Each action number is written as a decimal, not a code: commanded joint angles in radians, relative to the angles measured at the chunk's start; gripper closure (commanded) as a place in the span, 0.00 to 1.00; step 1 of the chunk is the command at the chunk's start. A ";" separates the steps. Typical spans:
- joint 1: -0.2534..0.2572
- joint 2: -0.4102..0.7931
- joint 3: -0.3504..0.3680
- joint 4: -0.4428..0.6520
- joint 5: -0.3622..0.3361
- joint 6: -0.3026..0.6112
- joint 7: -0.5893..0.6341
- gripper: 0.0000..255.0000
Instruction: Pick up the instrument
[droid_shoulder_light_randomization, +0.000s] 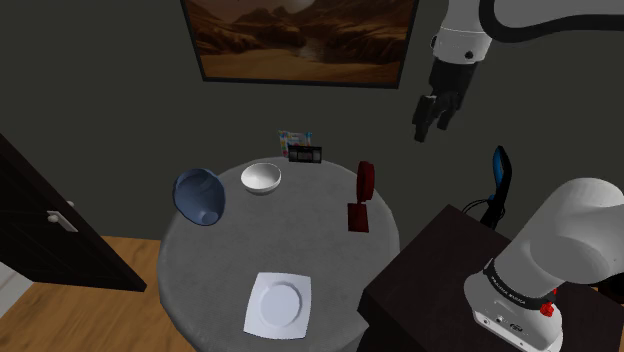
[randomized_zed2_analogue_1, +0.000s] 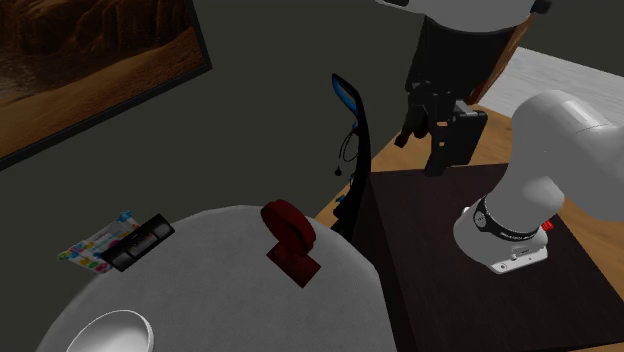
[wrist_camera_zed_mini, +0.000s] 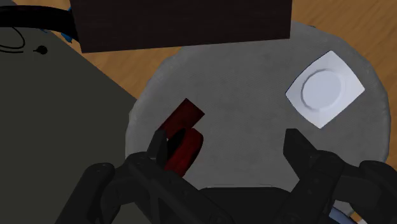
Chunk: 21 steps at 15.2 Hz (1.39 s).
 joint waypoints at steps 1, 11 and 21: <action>0.000 0.000 0.000 0.000 0.000 0.000 0.000 0.00; -0.091 0.286 0.064 -0.063 0.018 0.344 0.242 0.00; -0.176 0.646 0.084 -0.004 -0.021 0.638 0.490 0.00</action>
